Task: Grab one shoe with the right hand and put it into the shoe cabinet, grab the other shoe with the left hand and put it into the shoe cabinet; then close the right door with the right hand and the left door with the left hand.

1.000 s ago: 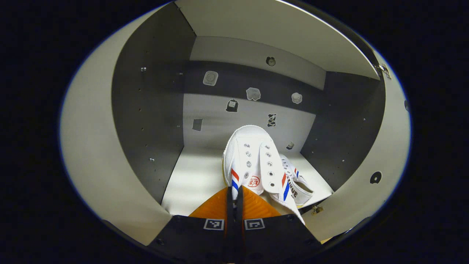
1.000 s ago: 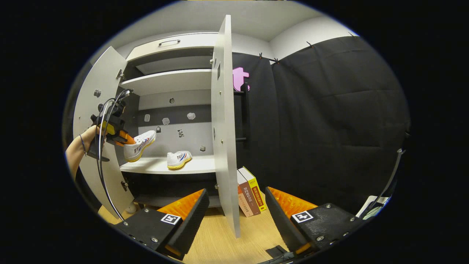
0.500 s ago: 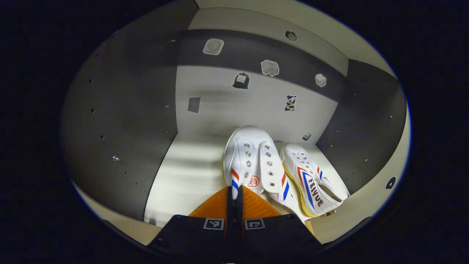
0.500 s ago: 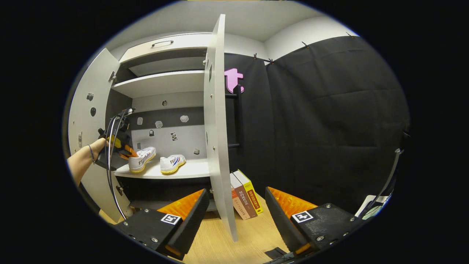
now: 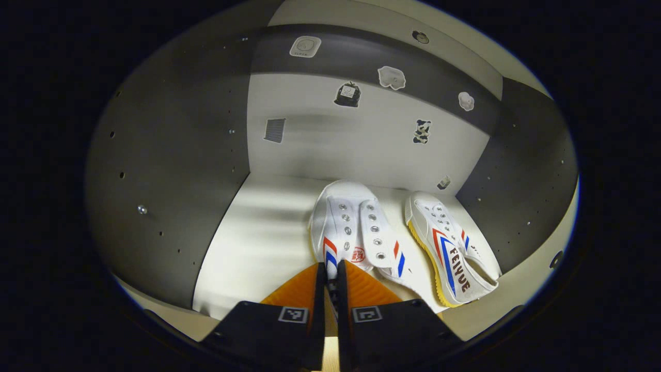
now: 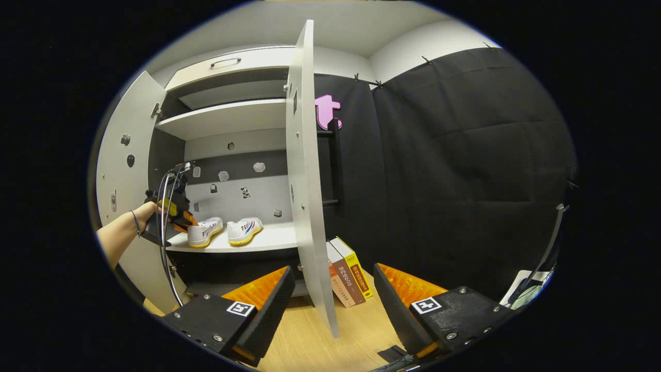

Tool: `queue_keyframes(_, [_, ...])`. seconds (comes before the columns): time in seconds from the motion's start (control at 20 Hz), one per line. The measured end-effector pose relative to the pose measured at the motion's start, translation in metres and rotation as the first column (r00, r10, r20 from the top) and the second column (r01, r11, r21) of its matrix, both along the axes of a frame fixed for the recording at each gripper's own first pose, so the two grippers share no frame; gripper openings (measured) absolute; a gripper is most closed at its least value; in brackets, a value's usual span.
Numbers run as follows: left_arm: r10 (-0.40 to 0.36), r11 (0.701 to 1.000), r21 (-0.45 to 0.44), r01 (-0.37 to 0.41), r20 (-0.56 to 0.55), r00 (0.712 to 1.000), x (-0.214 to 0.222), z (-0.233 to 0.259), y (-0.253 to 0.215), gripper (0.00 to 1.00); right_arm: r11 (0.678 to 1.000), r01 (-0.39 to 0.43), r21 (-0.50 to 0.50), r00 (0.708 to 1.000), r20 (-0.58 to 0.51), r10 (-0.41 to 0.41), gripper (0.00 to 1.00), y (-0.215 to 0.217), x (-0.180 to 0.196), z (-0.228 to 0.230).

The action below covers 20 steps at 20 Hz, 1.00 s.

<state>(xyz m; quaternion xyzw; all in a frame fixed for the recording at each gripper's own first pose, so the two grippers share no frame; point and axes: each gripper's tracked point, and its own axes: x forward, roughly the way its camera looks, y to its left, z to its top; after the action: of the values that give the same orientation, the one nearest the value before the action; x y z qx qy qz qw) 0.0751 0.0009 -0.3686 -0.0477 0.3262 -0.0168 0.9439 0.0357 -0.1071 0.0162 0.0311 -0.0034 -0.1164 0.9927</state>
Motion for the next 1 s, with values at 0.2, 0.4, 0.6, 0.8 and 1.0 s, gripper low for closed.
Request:
queue_keyframes(0.2, [-0.032, 0.999, 0.043, 0.029, 0.07, 0.997, -0.003, 0.026, -0.003, 0.27, 1.0, -0.005, 0.009, 1.0, 0.001, 0.005, 0.98, 0.003, -0.005, -0.003])
queue_keyframes(0.4, [-0.051, 0.997, 0.058, 0.044, 0.137, 0.989, -0.023, 0.058, -0.007, 0.43, 1.0, -0.01, 0.012, 1.0, 0.004, 0.01, 0.94, 0.003, -0.009, -0.004])
queue_keyframes(0.6, [-0.06, 0.996, 0.071, 0.046, 0.215, 0.975, -0.058, 0.088, -0.009, 0.69, 1.0, -0.017, -0.002, 1.0, 0.007, 0.017, 0.94, 0.002, -0.013, -0.002])
queue_keyframes(0.8, [-0.077, 0.996, 0.078, 0.054, 0.342, 0.937, -0.099, 0.134, -0.016, 0.84, 1.0, -0.022, -0.01, 1.0, 0.006, 0.022, 0.94, -0.005, -0.017, -0.004])
queue_keyframes(1.0, [-0.089, 0.995, 0.087, 0.057, 0.436, 0.896, -0.155, 0.17, -0.016, 0.96, 1.0, -0.012, -0.016, 1.0, -0.007, 0.012, 0.95, -0.021, -0.016, -0.01])
